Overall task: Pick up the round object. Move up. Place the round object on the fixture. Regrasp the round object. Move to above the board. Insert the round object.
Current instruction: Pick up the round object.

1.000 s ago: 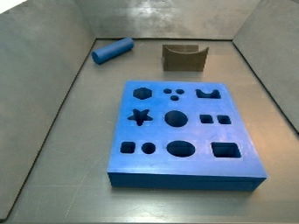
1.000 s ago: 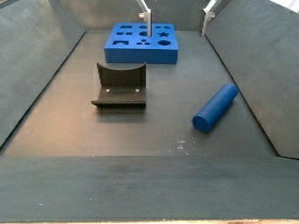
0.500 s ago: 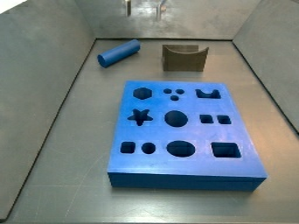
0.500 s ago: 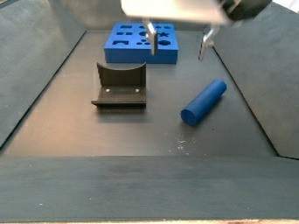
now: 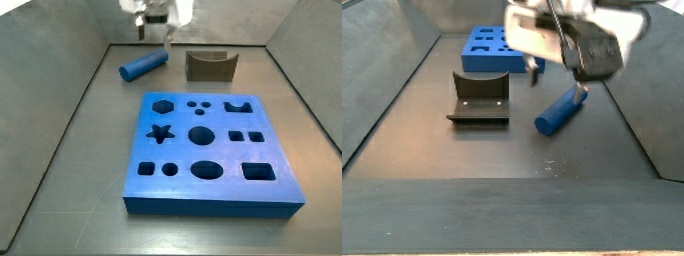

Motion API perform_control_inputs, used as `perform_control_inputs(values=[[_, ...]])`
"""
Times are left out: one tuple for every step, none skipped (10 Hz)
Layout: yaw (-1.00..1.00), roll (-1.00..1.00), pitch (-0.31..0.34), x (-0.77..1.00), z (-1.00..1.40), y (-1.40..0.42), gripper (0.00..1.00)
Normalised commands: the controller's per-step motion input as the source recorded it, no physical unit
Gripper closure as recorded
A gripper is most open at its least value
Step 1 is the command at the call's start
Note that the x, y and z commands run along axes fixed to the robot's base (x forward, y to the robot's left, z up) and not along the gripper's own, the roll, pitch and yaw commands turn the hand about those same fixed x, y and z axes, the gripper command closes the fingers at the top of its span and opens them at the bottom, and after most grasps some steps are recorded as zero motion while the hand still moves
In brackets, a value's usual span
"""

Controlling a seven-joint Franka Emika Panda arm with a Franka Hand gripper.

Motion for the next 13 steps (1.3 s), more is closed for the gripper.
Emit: perform_control_inputs(values=[[0.00, -0.13, -0.163, -0.16, -0.80, 0.11, 0.00], [0.00, -0.17, -0.184, -0.05, -0.71, 0.09, 0.00], [0.00, -0.17, -0.191, 0.00, -0.66, 0.00, 0.00], [0.00, -0.18, -0.194, 0.00, -0.65, 0.00, 0.00], [-0.02, -0.18, -0.171, -0.07, -0.68, 0.05, 0.00], [0.00, -0.08, -0.047, -0.06, -0.37, 0.04, 0.00], [0.00, -0.07, 0.000, 0.00, -0.21, 0.00, 0.00], [0.00, -0.11, 0.033, 0.21, -0.13, -0.08, 0.00], [0.07, -0.24, 0.003, 0.19, -0.03, 0.00, 0.00], [0.01, -0.10, 0.011, 0.05, 0.00, 0.08, 0.00], [0.00, 0.00, 0.000, 0.00, 0.00, 0.00, 1.00], [0.00, 0.00, 0.000, 0.00, 0.00, 0.00, 1.00], [0.00, 0.00, 0.000, 0.00, 0.00, 0.00, 1.00]])
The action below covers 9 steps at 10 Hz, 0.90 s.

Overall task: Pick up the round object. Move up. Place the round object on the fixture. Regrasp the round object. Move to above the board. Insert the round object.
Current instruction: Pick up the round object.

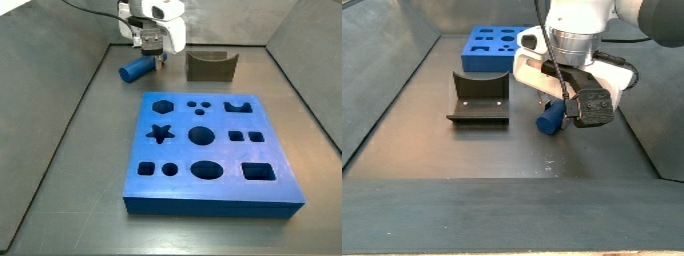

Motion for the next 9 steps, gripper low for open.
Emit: perform_control_inputs(values=[[0.00, 0.00, 0.000, 0.00, 0.00, 0.00, 1.00], [0.00, 0.00, 0.000, 0.00, 0.00, 0.00, 1.00], [0.00, 0.00, 0.000, 0.00, 0.00, 0.00, 1.00], [0.00, 0.00, 0.000, 0.00, 0.00, 0.00, 1.00], [0.00, 0.00, 0.000, 0.00, 0.00, 0.00, 1.00], [0.00, 0.00, 0.000, 0.00, 0.00, 0.00, 1.00], [0.00, 0.00, 0.000, 0.00, 0.00, 0.00, 1.00], [0.00, 0.00, 0.000, 0.00, 0.00, 0.00, 1.00], [0.00, 0.00, 0.000, 0.00, 0.00, 0.00, 1.00]])
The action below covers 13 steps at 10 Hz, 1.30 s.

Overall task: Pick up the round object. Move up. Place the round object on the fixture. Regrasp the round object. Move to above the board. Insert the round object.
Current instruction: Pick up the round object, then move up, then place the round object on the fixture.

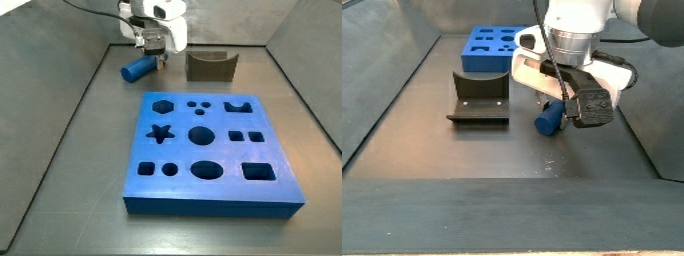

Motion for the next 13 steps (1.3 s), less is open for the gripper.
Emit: perform_control_inputs(values=[[0.00, 0.00, 0.000, 0.00, 0.00, 0.00, 1.00], [0.00, 0.00, 0.000, 0.00, 1.00, 0.00, 1.00], [0.01, -0.01, 0.019, -0.01, 1.00, -0.03, 1.00], [0.01, -0.01, 0.028, -0.02, 1.00, -0.03, 1.00], [0.01, -0.01, 0.037, -0.01, 0.80, -0.02, 1.00], [0.01, 0.00, 0.041, -0.02, 0.71, -0.01, 1.00], [0.00, 0.00, 0.041, -0.02, 0.51, -0.01, 1.00], [0.00, 0.00, 0.041, -0.02, 0.36, 0.00, 1.00], [0.00, 0.00, 0.000, 0.00, 1.00, 0.00, 1.00], [0.00, 0.01, -0.007, 0.01, 1.00, 0.00, 1.00], [0.00, 0.00, 0.010, 0.00, 1.00, 0.00, 1.00], [-0.01, 0.00, 0.028, -0.01, 1.00, 0.00, 1.00], [-0.01, 0.00, 0.032, -0.01, 1.00, 0.00, 1.00]])
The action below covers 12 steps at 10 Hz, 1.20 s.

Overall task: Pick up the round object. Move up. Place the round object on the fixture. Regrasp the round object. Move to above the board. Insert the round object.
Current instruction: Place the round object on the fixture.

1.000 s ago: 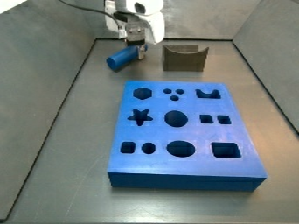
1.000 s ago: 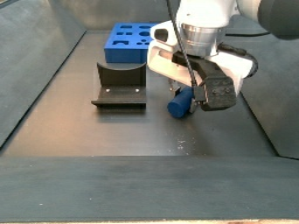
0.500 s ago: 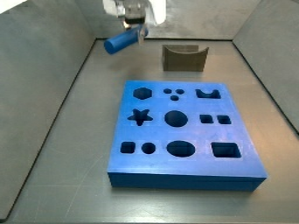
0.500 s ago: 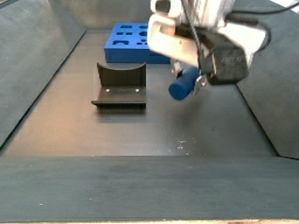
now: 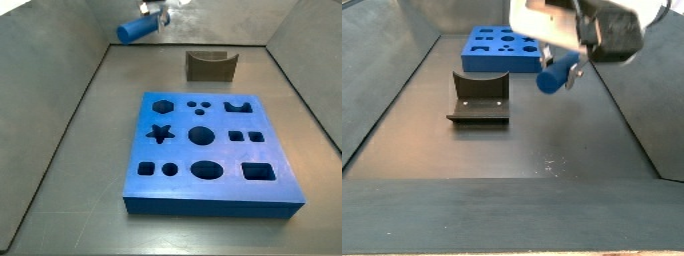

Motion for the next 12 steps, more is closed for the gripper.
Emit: perform_control_inputs(values=[[-0.01, 0.01, 0.037, -0.02, 1.00, 0.01, 1.00], [-0.01, 0.01, 0.042, -0.02, 0.93, 0.01, 1.00], [-0.01, 0.01, 0.053, -0.01, 0.72, 0.01, 1.00], [-0.02, 0.01, 0.058, -0.01, 0.61, 0.01, 1.00], [-0.02, 0.01, 0.070, 0.00, 0.39, 0.01, 1.00], [-0.02, 0.01, 0.082, 0.01, 0.23, 0.02, 1.00], [1.00, -0.06, -0.012, 0.36, -0.14, -1.00, 1.00], [1.00, -0.06, -0.013, 0.36, -0.15, -1.00, 1.00], [1.00, -0.07, -0.016, 0.37, -0.15, -1.00, 1.00], [1.00, -0.07, -0.017, 0.36, -0.14, -1.00, 1.00], [1.00, -0.08, -0.025, 0.35, -0.15, -1.00, 1.00], [1.00, -0.09, -0.028, 0.35, -0.15, -1.00, 1.00]])
